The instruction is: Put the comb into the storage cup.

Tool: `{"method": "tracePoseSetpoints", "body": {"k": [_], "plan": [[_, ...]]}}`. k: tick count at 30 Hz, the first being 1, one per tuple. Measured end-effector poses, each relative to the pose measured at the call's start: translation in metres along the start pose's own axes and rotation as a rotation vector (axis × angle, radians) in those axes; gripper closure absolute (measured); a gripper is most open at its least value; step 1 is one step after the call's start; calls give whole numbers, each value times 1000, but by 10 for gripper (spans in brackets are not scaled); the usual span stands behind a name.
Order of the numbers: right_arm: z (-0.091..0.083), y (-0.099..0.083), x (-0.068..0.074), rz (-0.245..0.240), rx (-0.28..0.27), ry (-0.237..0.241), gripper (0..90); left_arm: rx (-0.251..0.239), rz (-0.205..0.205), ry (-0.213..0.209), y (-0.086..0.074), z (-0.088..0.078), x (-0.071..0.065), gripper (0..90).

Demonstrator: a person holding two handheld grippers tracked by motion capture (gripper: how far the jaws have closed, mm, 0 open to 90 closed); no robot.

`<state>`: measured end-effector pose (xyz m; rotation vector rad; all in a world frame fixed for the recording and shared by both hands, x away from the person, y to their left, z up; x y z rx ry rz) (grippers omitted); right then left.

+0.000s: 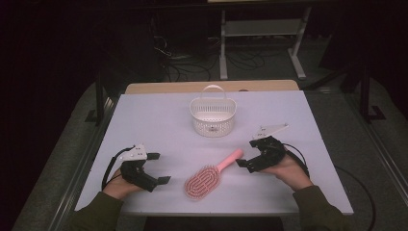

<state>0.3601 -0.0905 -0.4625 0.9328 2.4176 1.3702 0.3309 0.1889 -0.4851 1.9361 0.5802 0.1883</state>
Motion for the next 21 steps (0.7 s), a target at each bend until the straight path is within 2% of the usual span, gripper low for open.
{"method": "tracePoseSetpoints", "body": {"k": [15,21], "plan": [[8,8,-4,3,23,-2,172,6,-3,-1,-1,1,0,0],[11,14,-7,6,10,-7,219,7,-4,2,-2,1,0,0]]}}
Point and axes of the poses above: each handheld gripper's, and its own axes: z roughly forward along the jaws, y roughly out of its top, x roughly to its left, the point moved 10 cm from there along z, roughly forward along the jaws, and after that the axes turned 9 degrees about -x, right-handed, at the moved point
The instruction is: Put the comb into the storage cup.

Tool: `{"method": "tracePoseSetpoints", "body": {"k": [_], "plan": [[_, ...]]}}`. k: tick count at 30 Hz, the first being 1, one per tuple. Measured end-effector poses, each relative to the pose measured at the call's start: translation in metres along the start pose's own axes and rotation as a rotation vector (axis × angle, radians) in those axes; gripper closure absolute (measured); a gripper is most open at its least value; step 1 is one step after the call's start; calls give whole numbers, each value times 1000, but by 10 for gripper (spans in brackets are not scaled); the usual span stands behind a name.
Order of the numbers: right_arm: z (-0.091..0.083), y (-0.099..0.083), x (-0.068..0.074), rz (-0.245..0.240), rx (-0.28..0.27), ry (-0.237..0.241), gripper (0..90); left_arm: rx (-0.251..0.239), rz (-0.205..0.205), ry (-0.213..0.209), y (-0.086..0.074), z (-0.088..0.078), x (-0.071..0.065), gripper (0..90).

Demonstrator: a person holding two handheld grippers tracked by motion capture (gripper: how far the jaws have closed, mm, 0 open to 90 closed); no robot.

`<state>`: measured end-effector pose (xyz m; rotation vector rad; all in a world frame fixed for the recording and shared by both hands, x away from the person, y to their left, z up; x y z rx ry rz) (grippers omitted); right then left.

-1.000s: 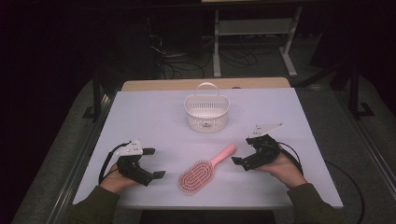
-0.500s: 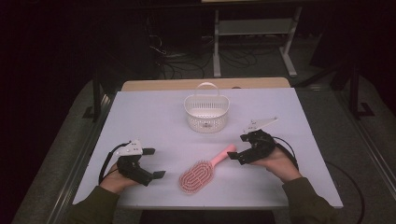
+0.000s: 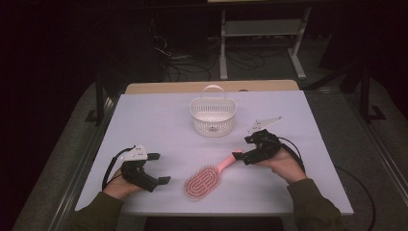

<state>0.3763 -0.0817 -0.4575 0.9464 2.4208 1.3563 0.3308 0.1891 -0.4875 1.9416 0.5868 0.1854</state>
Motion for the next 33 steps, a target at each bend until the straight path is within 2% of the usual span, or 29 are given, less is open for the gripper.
{"method": "tracePoseSetpoints", "body": {"k": [7,14,22,33], "plan": [[7,3,-2,-3,7,-2,302,-2,0,-3,0,0,0,0],[14,4,-6,-18,38,-24,437,-2,0,-6,0,0,0,0],[22,3,-6,-43,62,-6,604,6,5,-13,-1,2,-1,0],[32,2,-7,-49,95,-3,751,7,7,-16,-2,2,-2,0]]}}
Point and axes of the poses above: each handheld gripper's, and its own axes: z roughly forward along the jaws, y roughly out of its top, x roughly to its left, the point moved 10 cm from there along z, roughly forward along the jaws, and after that the axes turned 9 degrees about -x, right-handed, at the moved point
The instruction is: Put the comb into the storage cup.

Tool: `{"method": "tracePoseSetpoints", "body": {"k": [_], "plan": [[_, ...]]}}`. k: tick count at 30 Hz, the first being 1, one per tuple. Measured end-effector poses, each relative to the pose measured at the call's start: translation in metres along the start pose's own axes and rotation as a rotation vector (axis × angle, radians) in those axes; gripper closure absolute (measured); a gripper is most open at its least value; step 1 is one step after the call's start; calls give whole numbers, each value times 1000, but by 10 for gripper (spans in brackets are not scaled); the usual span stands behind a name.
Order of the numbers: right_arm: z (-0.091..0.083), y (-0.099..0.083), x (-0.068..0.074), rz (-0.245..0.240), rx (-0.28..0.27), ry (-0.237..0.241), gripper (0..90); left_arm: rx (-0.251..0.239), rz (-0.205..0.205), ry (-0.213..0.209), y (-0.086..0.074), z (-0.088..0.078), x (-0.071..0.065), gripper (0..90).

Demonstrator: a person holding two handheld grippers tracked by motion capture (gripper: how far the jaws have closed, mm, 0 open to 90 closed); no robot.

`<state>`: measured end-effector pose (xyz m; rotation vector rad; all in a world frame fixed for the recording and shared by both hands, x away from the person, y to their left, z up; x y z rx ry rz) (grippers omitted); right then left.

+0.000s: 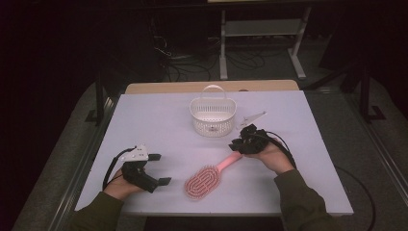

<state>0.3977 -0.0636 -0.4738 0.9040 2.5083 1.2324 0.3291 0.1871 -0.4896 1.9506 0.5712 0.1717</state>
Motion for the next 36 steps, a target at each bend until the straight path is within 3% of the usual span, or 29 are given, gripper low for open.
{"method": "tracePoseSetpoints", "body": {"k": [11,36], "plan": [[5,1,-4,-4,6,3,887,8,2,-4,-1,1,-1,0],[27,-15,-13,-27,104,-37,889,15,5,-6,-3,1,-1,0]]}}
Point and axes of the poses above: each handheld gripper's, and its own axes: z roughly forward along the jaws, y roughly out of its top, x roughly to its left, the point moved 10 cm from there along z, roughly forward along the jaws, and after that the axes turned 9 degrees about -x, right-handed, at the moved point
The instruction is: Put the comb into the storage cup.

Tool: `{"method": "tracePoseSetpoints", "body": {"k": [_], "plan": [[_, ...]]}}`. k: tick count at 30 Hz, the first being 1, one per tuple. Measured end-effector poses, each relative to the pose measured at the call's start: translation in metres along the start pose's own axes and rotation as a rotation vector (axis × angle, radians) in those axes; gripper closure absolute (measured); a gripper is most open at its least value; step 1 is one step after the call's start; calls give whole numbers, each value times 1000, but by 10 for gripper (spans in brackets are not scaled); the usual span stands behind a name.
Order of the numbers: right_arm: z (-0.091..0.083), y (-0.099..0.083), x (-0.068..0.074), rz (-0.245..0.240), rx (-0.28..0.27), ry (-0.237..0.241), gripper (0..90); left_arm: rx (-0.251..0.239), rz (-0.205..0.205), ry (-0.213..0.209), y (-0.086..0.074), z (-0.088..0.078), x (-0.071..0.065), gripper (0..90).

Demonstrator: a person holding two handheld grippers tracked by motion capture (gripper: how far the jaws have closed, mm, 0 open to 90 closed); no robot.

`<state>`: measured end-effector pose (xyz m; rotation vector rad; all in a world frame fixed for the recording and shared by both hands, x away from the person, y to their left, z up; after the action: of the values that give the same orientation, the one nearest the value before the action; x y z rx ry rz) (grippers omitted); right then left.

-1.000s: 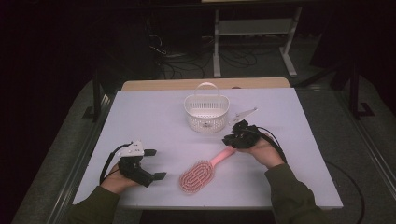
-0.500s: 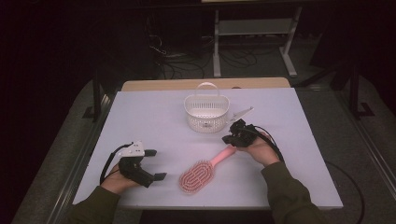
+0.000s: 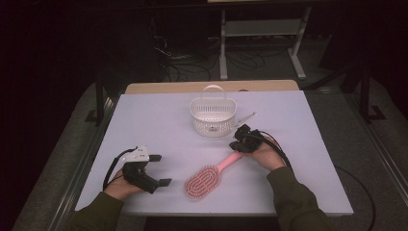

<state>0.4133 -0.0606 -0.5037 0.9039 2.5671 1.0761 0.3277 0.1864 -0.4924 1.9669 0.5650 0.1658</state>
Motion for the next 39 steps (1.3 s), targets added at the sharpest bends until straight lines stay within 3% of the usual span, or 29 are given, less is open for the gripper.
{"method": "tracePoseSetpoints", "body": {"k": [24,39], "plan": [[-10,-13,-3,4,28,-8,889,-4,5,3,0,-1,0,0],[-17,-21,-2,29,25,13,891,-1,6,5,0,0,0,0]]}}
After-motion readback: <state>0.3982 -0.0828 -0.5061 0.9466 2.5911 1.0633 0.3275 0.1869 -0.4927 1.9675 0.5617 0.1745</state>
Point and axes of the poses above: each handheld gripper's, and its own axes: z roughly forward along the jaws, y roughly out of its top, x roughly to its left, the point moved 10 cm from there along z, roughly forward along the jaws, and after that the axes turned 9 degrees about -x, right-handed, at the moved point
